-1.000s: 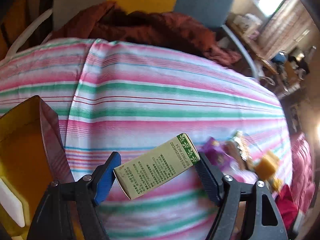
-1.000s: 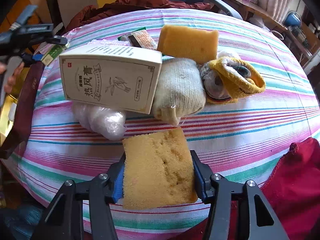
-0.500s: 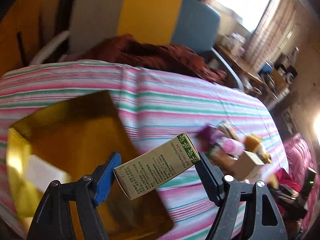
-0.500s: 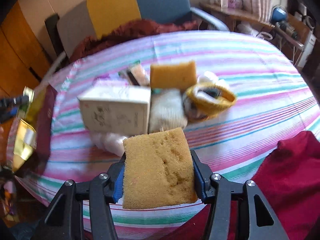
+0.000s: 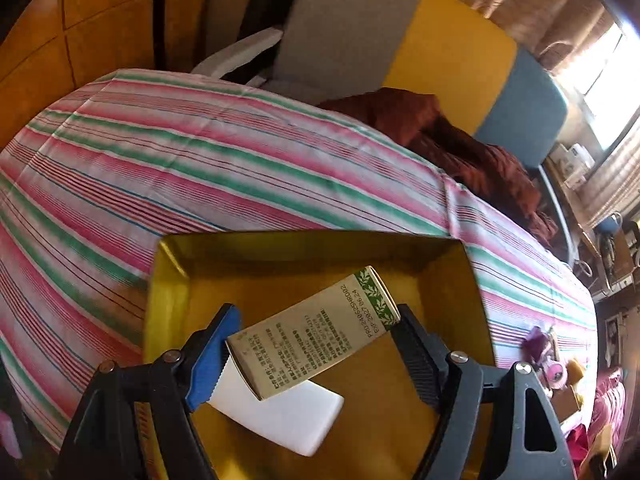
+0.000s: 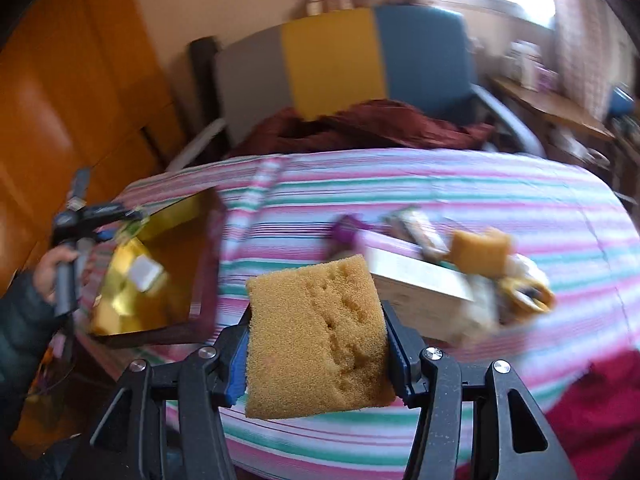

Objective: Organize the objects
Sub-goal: 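Place the green-and-white box in the tray with left while right carries the sponge, then lower the tan sponge into the tray and open the right gripper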

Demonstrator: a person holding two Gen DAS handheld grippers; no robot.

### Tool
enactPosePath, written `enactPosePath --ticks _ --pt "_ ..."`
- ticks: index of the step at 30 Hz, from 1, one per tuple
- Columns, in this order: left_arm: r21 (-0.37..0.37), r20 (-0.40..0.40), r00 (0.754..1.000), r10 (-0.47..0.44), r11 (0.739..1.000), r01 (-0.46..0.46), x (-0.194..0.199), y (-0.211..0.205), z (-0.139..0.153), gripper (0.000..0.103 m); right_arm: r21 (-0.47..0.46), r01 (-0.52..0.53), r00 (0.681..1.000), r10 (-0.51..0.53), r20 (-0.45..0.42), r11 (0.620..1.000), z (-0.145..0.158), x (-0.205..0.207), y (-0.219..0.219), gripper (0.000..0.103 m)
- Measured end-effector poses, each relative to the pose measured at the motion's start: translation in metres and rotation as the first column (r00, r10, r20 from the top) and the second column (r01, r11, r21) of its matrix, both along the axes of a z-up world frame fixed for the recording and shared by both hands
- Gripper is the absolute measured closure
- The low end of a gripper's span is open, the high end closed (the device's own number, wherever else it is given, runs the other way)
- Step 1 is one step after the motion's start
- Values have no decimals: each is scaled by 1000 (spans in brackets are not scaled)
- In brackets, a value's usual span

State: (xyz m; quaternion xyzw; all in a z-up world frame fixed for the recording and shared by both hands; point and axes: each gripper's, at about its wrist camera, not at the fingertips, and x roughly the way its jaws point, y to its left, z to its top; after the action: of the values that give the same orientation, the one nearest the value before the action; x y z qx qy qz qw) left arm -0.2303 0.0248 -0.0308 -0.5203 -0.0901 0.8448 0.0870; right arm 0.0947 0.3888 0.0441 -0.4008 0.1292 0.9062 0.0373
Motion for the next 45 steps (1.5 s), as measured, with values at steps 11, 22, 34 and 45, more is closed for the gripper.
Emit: enactPosePath --ticks 11,22,34,45 --pt "82 -78 996 39 996 -33 2 -38 23 18 -39 -310 950 311 32 950 -14 -97 -126 47" --pt "82 -204 977 66 995 -50 92 -74 52 18 -147 -454 876 470 104 879 -57 -149 -209 44" --pt "63 -239 966 101 994 -88 157 -95 42 19 -316 -487 842 534 77 814 -69 -160 -245 12" --pt "-58 -313 946 87 992 -110 184 -63 42 20 -139 -433 889 447 93 890 -72 -139 -235 4"
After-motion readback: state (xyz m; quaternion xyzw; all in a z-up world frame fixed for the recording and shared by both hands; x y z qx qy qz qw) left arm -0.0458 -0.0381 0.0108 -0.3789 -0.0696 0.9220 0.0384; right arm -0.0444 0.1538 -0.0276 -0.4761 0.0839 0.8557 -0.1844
